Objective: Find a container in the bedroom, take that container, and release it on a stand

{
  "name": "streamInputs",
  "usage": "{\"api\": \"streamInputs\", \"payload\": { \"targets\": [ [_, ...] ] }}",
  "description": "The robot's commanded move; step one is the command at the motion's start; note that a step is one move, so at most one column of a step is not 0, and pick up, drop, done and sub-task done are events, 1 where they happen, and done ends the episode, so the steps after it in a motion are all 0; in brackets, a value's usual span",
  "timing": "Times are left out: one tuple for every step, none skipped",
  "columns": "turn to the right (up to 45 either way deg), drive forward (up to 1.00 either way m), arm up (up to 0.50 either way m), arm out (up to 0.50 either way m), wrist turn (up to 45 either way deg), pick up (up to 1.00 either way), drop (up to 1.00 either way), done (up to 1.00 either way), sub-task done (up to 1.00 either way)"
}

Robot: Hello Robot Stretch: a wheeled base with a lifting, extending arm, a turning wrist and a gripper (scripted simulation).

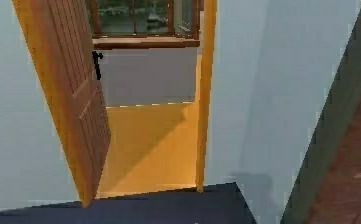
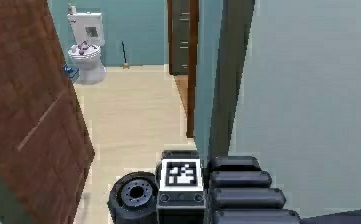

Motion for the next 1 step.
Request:
{"api": "streamInputs", "payload": {
  "targets": [
    [0.0, 1.00, 0.00, 0.00, 0.0, 0.00, 0.00, 0.00, 0.00]
  ]
}}
